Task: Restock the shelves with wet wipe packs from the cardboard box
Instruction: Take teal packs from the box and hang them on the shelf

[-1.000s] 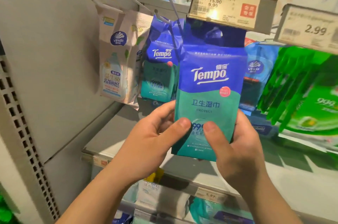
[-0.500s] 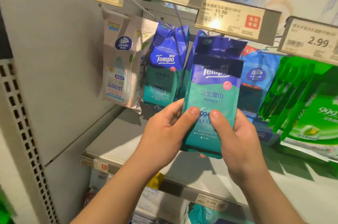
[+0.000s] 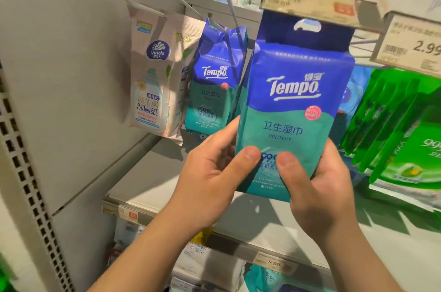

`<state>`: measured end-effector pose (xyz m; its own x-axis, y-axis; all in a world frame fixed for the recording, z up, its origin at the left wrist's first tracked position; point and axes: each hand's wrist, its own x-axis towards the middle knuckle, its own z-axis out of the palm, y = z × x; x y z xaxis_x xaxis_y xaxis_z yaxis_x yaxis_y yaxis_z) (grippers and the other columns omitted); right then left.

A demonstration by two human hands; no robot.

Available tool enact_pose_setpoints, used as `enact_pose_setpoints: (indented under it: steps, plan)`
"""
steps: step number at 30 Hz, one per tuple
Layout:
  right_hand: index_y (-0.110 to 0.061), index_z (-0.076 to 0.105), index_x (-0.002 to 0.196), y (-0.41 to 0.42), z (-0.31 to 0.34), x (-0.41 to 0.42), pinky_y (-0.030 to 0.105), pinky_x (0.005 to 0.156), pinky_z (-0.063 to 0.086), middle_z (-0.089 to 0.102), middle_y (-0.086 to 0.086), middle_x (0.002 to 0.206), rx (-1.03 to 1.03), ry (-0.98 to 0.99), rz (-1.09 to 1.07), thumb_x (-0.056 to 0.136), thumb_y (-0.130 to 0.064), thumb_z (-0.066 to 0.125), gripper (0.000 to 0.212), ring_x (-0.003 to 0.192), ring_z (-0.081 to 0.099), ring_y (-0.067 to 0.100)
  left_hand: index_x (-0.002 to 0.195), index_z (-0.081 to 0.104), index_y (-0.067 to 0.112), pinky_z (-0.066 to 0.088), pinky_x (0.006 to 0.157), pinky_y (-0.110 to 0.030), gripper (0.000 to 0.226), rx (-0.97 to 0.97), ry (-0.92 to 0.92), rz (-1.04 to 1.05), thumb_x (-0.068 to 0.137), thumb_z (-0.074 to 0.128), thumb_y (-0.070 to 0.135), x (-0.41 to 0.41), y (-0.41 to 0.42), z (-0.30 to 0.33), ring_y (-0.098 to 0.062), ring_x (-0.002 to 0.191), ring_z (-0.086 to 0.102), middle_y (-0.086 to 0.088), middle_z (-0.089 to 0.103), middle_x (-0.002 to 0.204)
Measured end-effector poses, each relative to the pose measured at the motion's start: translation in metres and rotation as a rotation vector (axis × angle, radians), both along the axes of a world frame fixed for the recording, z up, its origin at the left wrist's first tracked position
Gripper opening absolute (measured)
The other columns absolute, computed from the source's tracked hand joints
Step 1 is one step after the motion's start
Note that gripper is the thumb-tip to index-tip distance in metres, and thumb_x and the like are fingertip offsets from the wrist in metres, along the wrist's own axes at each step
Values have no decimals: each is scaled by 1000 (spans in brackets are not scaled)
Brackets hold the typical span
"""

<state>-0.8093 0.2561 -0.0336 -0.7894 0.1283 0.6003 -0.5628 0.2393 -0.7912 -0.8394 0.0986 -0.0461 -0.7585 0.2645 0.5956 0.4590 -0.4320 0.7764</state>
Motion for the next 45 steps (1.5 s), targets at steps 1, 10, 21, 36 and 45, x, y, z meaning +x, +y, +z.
enact_pose_setpoints:
  steps: [1, 10, 21, 36, 45]
  plan:
    - [-29, 63, 110, -1, 4, -1, 26, 75, 59, 77, -13, 106, 6, 4, -11, 73, -44, 67, 40, 95, 75, 11, 131, 57, 17, 55, 85, -24, 34, -9, 11, 12, 99, 56, 27, -1, 1, 4, -12, 108, 67, 5, 70, 119]
    - [-26, 69, 112, -4, 5, -18, 57, 56, 60, 76, 4, 101, -86, -150, -92, 72, -56, 68, 50, 85, 74, 37, 117, 69, 32, 57, 72, -30, 24, -96, -145, 106, 98, 54, 32, -13, 9, 8, -10, 94, 71, 9, 75, 104]
    - [-26, 63, 110, -3, 3, -5, 21, 74, 58, 78, -13, 103, -34, 1, -5, 73, -40, 72, 40, 92, 74, 9, 128, 60, 25, 55, 82, -18, 32, -24, -4, 71, 98, 54, 34, -7, 3, 2, -8, 107, 67, 12, 71, 115]
    - [-25, 68, 110, -4, 15, -10, 41, 48, 57, 77, 2, 98, -86, -60, -71, 82, -39, 68, 32, 75, 74, 29, 120, 67, 30, 58, 75, -27, 33, -52, -32, 81, 91, 54, 38, -11, 9, 18, -10, 97, 71, 10, 74, 108]
    - [-20, 69, 111, -3, 7, -17, 48, 46, 58, 77, 8, 95, -87, -192, -87, 80, -41, 67, 38, 75, 74, 36, 118, 69, 33, 60, 78, -44, 24, -129, -166, 111, 100, 52, 31, -16, 9, 5, -18, 97, 73, 6, 75, 105]
